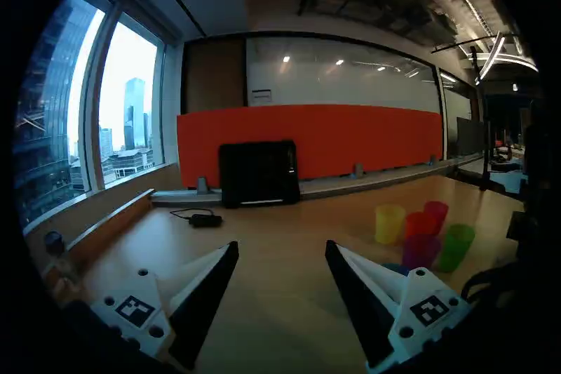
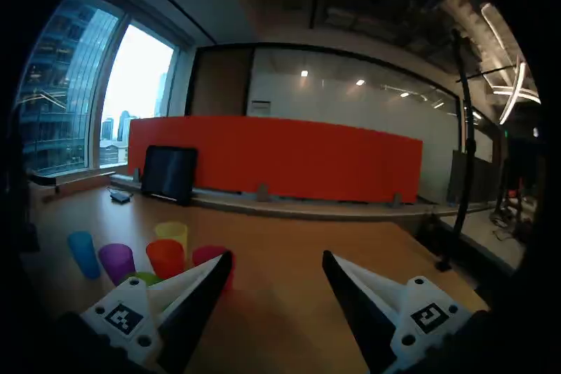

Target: Pour water

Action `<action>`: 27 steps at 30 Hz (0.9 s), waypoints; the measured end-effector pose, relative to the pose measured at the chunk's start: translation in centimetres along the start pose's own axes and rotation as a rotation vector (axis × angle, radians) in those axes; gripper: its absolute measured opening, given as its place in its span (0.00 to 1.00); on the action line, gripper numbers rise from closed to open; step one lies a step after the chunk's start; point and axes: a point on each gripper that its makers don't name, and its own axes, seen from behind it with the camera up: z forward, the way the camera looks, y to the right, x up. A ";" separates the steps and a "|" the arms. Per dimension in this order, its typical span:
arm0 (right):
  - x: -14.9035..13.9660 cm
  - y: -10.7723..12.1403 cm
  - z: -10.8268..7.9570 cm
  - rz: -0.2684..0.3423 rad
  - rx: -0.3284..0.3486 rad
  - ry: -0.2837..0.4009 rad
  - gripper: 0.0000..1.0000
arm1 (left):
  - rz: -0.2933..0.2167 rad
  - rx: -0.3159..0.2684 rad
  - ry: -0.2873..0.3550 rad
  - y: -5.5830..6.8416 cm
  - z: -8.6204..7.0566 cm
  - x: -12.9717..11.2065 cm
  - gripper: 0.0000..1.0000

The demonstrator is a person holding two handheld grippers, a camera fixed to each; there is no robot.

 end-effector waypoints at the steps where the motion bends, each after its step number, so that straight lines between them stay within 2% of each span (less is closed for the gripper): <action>1: 0.3 0.1 -0.1 0.000 -0.011 0.012 1.00 | 0.003 0.008 0.008 -0.1 0.0 0.2 0.92; 8: 2.7 0.9 -0.9 -0.006 -0.078 0.101 1.00 | 0.022 0.058 0.066 -0.4 -0.3 1.8 0.92; 15: 3.9 1.9 -1.7 -0.010 -0.137 0.152 1.00 | -0.001 0.086 0.117 -0.3 -0.8 3.1 0.92; 27: 5.1 2.2 -2.5 0.000 -0.152 0.172 1.00 | -0.015 0.107 0.140 0.2 -1.1 1.8 0.92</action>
